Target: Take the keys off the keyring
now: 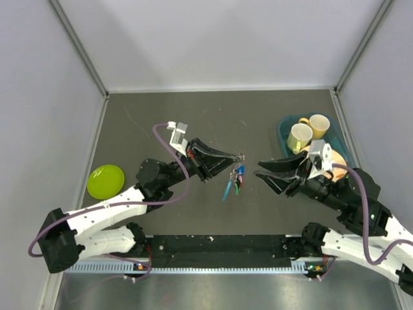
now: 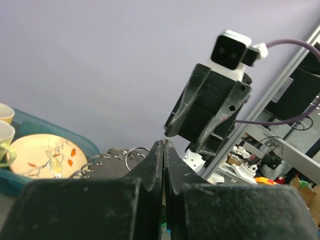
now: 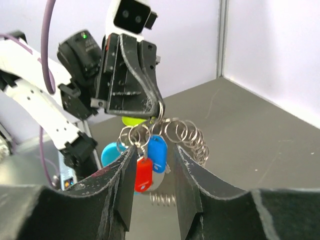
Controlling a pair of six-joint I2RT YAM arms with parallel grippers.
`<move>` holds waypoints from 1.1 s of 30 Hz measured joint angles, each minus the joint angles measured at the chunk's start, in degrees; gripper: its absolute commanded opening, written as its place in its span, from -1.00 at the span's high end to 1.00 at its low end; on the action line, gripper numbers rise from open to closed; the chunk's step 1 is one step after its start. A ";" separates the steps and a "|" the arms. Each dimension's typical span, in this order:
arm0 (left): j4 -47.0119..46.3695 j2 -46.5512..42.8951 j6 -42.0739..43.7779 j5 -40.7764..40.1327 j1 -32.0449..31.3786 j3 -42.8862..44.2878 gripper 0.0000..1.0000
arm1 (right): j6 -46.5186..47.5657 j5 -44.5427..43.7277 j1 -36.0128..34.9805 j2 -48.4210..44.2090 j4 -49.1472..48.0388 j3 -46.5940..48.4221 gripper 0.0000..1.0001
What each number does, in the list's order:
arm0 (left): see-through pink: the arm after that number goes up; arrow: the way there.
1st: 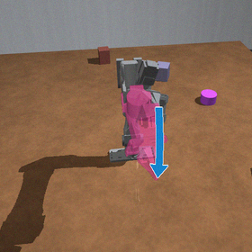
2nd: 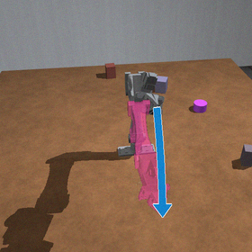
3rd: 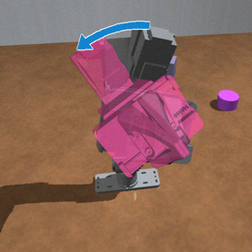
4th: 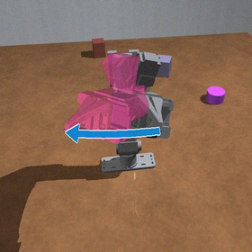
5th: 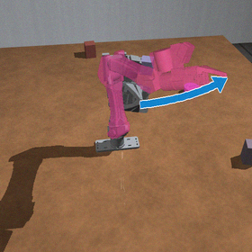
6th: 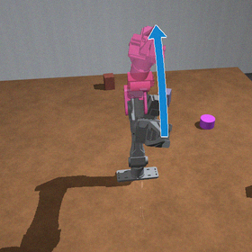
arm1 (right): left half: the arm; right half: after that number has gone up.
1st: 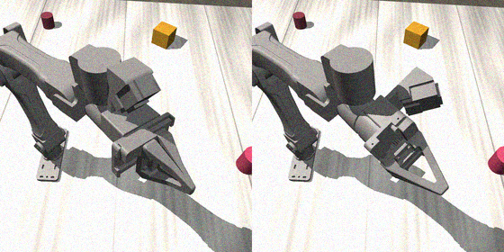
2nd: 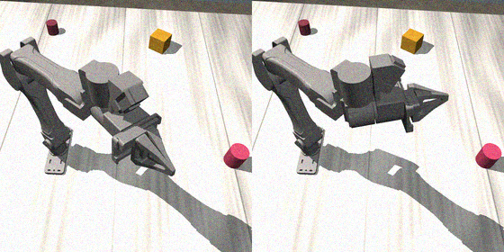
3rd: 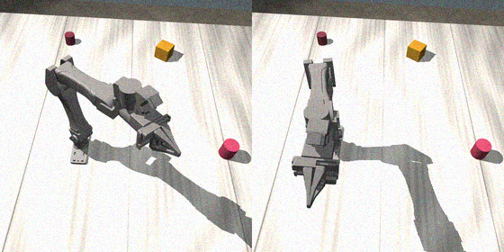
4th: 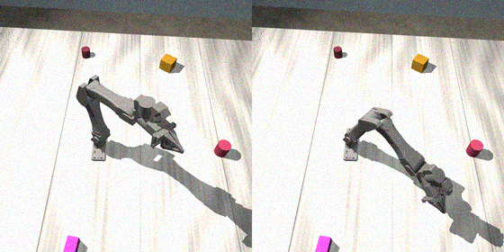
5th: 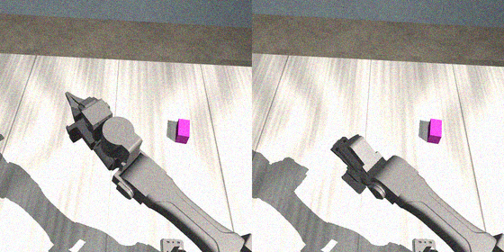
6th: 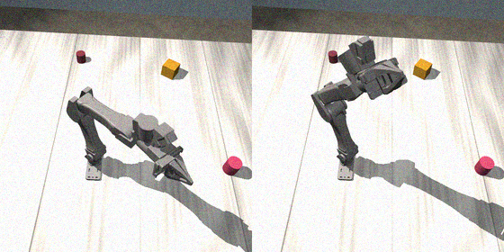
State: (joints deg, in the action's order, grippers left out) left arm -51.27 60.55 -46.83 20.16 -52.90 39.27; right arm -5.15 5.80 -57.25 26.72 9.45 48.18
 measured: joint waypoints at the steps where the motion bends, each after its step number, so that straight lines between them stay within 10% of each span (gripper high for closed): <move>1: -1.14 0.24 -0.11 0.61 0.00 -0.04 1.00 | -1.51 -0.28 0.00 0.63 0.17 0.79 0.29; 33: -12.26 3.06 -3.06 7.32 0.00 -0.50 1.00 | -10.01 3.19 0.00 11.63 2.54 7.87 0.33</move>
State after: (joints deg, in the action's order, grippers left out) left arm -63.53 63.61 -49.89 27.49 -52.90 38.76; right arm -15.16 8.99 -57.25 38.35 11.99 56.05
